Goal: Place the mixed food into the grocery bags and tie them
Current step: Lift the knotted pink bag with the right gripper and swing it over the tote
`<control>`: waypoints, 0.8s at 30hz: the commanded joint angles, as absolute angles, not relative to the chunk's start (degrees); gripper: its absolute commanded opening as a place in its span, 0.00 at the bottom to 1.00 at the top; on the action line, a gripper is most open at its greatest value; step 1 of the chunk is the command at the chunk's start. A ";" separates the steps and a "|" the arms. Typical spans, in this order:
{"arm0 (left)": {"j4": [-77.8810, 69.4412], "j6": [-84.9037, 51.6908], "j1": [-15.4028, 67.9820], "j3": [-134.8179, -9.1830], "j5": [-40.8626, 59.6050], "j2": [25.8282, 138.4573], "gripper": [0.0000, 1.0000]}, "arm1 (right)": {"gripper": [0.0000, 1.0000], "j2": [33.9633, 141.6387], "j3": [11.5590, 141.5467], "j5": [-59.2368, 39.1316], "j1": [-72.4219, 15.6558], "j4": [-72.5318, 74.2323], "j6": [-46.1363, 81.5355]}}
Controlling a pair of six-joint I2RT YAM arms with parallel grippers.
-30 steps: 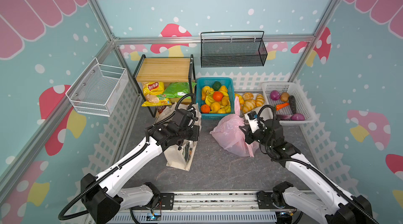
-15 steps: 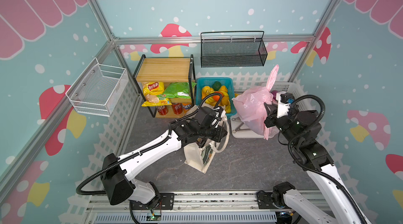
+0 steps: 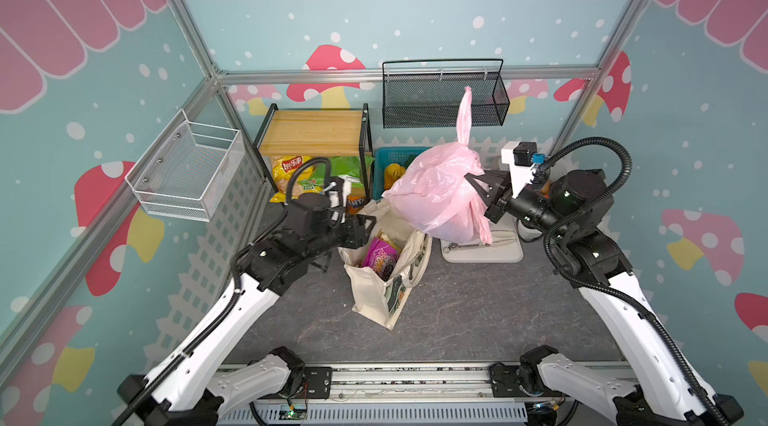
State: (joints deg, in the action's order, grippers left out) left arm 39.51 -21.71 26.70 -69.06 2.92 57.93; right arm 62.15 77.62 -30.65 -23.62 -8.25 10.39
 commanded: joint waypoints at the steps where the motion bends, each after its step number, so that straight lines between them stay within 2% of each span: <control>1: 45.69 -23.82 21.14 -63.99 8.57 57.25 0.65 | 0.00 65.51 81.36 -40.32 -26.62 -0.94 12.24; 6: 41.09 -27.41 18.75 -59.18 18.82 58.06 0.66 | 0.00 73.07 84.81 -46.76 -31.30 5.63 15.87; 9: 37.29 -29.66 16.00 -56.42 22.98 59.10 0.64 | 0.00 76.40 84.45 -51.09 -31.66 13.45 21.37; 12: 33.09 -32.50 13.84 -53.58 27.67 59.76 0.51 | 0.00 79.84 83.10 -55.15 -32.05 21.80 26.79; 19: 29.35 -34.57 12.51 -50.59 29.96 58.19 0.21 | 0.00 87.44 79.54 -58.99 -33.33 31.64 31.62; 24: 28.06 -34.83 11.16 -49.74 32.05 57.71 0.05 | 0.00 90.68 74.10 -58.82 -31.52 31.03 30.20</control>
State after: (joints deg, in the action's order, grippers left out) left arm 31.16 -34.13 11.94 -50.26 29.17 58.87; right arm 89.93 76.84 -57.08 -32.84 27.51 29.41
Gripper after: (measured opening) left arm 0.113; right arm 0.061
